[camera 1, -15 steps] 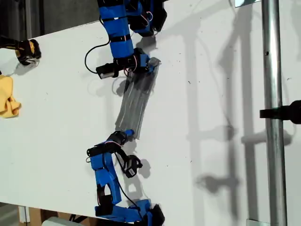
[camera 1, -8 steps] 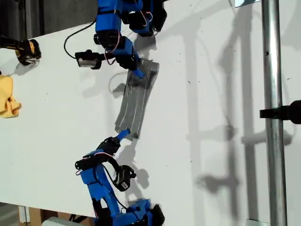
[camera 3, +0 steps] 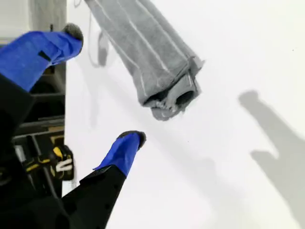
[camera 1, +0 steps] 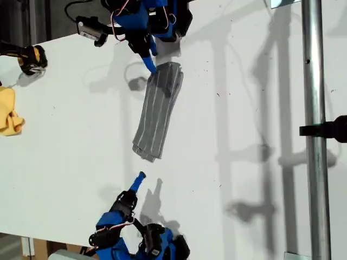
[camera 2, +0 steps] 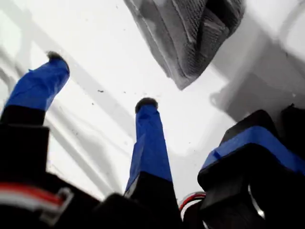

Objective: Grasp corners of a towel and fold twice.

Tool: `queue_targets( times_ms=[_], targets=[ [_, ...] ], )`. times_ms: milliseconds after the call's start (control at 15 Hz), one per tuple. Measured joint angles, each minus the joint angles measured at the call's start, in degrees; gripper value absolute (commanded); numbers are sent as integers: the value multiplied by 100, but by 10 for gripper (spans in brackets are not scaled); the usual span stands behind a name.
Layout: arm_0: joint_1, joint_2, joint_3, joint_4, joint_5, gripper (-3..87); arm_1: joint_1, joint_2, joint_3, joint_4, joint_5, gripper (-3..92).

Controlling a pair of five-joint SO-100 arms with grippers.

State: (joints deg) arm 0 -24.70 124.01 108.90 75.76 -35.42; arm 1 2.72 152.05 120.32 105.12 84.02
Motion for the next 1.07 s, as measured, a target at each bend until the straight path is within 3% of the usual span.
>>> queue_targets(
  times_ms=[267, 400, 600, 800, 1067],
  targets=[
    [826, 4017, 3551, -976, -1063, 250, -1749, 861, 624, 79, 2276, 305],
    [1151, 5634, 4702, -1020, -1433, 232, -2127, 853, 650, 123, 2777, 308],
    [1494, 7233, 5880, -932, -1802, 230, -2101, 510, 809, 62, 2953, 309],
    [1679, 7444, 6284, -905, -1960, 229, -1617, -466, 1310, -457, 2883, 319],
    [1679, 7462, 6319, -870, -1978, 222, -483, -2312, 1538, -1239, 1934, 352]
  ],
)
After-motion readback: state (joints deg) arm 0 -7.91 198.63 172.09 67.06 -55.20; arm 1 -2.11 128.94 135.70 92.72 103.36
